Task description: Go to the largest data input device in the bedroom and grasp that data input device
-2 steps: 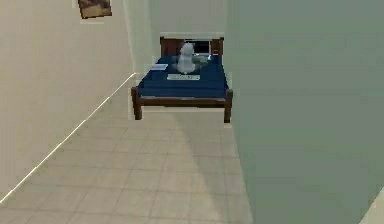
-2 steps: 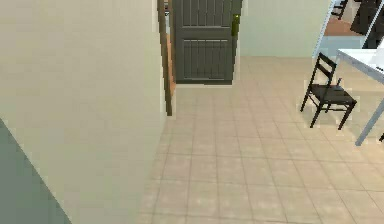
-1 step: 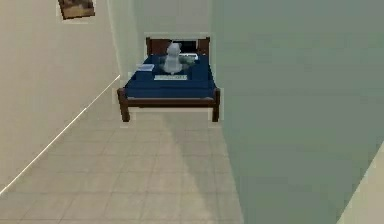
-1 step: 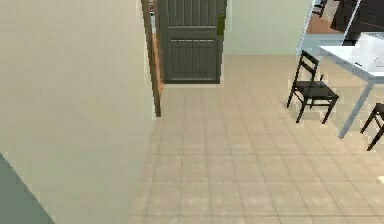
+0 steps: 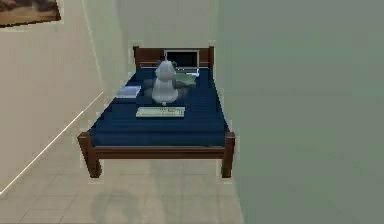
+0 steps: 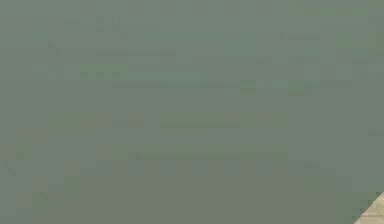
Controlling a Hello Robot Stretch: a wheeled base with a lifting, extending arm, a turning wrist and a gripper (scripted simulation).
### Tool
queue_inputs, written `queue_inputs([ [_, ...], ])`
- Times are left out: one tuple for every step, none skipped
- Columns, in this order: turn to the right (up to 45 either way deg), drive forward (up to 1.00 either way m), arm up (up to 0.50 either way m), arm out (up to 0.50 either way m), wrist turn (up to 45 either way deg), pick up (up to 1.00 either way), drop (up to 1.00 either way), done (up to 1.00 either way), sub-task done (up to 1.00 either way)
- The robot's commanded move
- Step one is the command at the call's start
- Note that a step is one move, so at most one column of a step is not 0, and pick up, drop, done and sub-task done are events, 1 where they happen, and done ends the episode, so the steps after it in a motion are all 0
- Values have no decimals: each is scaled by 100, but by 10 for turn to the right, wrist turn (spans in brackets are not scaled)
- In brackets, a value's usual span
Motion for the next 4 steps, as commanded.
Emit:
queue_inputs([
  [0, 90, 0, 0, 0, 0, 0, 0, 0],
  [-450, 0, 0, 0, 0, 0, 0, 0, 0],
  [-450, 0, 0, 0, 0, 0, 0, 0, 0],
  [-150, 0, 0, 0, 0, 0, 0, 0, 0],
])
